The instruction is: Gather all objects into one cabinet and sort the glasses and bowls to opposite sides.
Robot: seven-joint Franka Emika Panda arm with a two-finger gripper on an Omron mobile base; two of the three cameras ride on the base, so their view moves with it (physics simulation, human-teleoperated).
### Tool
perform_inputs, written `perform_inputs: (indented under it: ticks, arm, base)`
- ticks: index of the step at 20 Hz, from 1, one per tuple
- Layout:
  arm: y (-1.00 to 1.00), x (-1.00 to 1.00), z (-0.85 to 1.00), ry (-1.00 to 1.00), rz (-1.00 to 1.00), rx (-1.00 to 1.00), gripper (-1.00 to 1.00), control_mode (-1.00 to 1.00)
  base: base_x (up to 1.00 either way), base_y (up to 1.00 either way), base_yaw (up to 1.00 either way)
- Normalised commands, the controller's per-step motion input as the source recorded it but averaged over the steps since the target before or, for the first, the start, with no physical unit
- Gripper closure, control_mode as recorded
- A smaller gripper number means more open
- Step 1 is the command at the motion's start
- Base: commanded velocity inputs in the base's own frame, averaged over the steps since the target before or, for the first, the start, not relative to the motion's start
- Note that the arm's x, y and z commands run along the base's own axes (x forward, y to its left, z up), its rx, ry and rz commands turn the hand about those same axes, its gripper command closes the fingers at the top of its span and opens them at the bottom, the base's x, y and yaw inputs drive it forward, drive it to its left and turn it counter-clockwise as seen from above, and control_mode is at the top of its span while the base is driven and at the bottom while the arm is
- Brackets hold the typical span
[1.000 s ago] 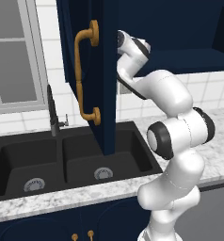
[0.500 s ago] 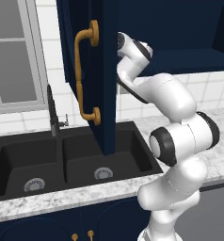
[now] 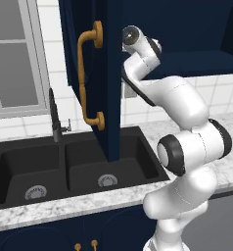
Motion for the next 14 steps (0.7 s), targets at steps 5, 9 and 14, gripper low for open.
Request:
perform_inputs:
  ticks: [5, 9, 14]
  arm:
    - [-0.23, -0.46, 0.2, 0.0, 0.23, 0.09, 1.0, -1.0]
    - [-0.19, -0.57, 0.11, -0.04, 0.22, 0.08, 1.0, -1.0]
    - [-0.02, -1.0, 0.17, -0.09, 0.13, 0.03, 1.0, -1.0]
  base:
    - [0.0, 0.0, 0.0]
    - [0.0, 0.0, 0.0]
    - [0.0, 0.0, 0.0]
